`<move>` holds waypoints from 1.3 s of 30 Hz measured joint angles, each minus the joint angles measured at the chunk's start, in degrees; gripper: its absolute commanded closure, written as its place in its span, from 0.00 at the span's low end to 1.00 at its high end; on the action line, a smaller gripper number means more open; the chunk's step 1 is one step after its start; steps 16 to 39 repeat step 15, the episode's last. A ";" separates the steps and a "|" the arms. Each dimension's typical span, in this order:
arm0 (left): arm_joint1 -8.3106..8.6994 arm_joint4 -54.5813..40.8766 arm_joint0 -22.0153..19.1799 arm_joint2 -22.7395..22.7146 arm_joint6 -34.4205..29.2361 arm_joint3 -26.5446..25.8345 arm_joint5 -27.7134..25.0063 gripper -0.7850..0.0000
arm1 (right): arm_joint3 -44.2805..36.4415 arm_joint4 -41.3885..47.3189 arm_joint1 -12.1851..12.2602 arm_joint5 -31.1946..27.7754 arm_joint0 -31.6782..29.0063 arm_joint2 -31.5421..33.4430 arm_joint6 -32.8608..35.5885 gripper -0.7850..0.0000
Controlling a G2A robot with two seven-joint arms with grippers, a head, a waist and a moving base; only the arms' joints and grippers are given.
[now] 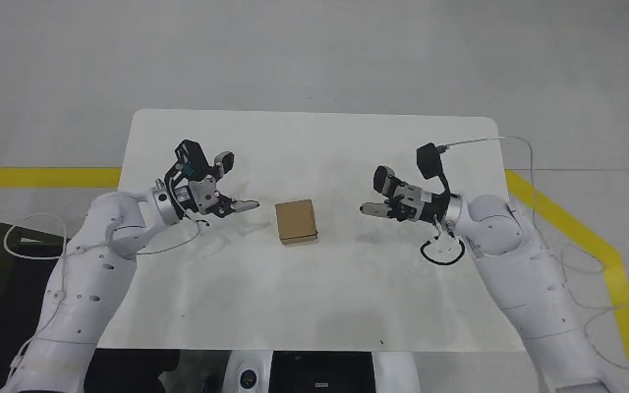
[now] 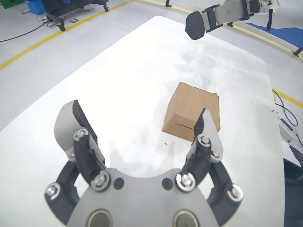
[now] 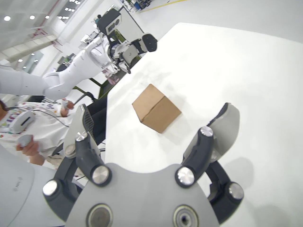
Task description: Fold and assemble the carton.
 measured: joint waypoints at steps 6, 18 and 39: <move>0.61 -1.47 0.13 -3.79 -0.42 -0.32 1.18 0.00 | -5.88 -17.17 0.96 2.95 -7.69 8.59 -13.98 0.00; 1.01 -2.99 0.39 -6.30 -0.83 0.09 2.41 0.00 | -7.78 -29.24 1.20 6.24 -10.87 12.02 -24.17 0.00; 1.01 -2.99 0.39 -6.30 -0.83 0.09 2.41 0.00 | -7.78 -29.24 1.20 6.24 -10.87 12.02 -24.17 0.00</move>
